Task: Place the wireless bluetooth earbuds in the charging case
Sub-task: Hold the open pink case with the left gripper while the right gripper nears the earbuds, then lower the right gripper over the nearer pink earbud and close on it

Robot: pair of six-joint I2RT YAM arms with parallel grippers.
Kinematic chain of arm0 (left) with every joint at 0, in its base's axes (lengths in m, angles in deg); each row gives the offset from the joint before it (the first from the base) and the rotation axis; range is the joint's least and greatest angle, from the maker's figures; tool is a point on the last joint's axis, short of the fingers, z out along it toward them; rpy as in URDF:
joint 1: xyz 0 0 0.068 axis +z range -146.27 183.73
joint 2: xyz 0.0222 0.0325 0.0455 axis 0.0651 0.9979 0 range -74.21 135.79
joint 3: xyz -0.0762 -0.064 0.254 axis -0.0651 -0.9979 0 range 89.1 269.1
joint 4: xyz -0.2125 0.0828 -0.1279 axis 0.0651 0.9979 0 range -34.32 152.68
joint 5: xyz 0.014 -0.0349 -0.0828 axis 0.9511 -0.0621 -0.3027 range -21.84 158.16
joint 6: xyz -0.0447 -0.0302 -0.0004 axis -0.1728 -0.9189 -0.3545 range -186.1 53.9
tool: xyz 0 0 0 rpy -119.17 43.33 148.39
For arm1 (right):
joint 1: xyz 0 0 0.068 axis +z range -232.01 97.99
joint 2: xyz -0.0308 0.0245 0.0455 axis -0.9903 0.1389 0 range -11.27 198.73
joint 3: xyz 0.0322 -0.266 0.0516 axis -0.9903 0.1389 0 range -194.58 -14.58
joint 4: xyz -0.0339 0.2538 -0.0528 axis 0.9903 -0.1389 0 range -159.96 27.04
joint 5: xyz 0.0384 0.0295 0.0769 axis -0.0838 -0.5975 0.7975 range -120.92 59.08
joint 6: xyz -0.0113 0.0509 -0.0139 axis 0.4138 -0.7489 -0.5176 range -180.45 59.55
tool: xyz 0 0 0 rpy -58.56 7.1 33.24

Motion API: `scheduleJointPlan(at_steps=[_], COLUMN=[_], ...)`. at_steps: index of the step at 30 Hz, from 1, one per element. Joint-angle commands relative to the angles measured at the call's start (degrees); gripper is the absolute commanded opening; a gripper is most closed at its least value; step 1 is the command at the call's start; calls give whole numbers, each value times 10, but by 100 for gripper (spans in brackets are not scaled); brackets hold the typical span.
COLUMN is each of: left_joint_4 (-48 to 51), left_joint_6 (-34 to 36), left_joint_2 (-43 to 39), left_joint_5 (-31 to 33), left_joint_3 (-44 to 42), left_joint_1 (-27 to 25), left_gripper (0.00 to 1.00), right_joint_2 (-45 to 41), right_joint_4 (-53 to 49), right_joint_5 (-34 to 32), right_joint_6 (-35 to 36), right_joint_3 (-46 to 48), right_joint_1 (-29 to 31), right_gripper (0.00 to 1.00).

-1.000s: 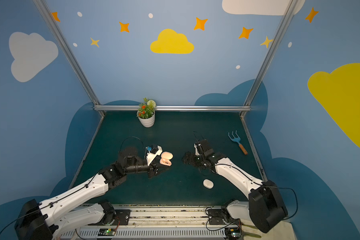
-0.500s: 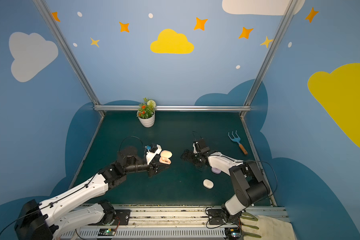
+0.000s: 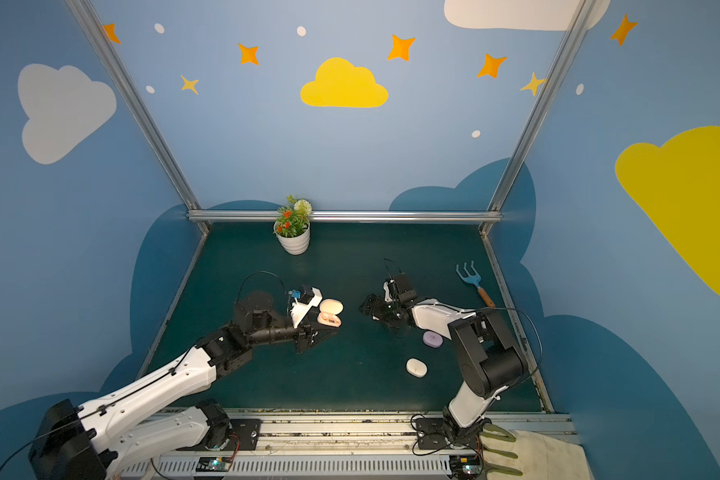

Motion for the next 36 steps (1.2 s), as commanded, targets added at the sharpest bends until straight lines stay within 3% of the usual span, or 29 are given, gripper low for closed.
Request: scheduleJointPlan(at_steps=[1, 21, 31, 36], left_joint_4=[-15, -16, -18, -18], left_joint_6=[-4, -6, -8, -9], left_joint_2=[-13, -16, -18, -22], left_joint_5=[0, -2, 0, -1], left_joint_3=[-3, -4, -3, -5], left_joint_1=[2, 5, 6, 6], left_gripper=[13, 13, 13, 13], right_joint_2=[12, 29, 38, 64], right_joint_4=[-1, -30, -166, -211], right_joint_5=[13, 30, -61, -89], right_joint_6=[-2, -1, -6, 1], right_joint_3=[-18, -66, -125, -161], right_joint_1=[-1, 10, 25, 36], right_gripper=[89, 84, 59, 54])
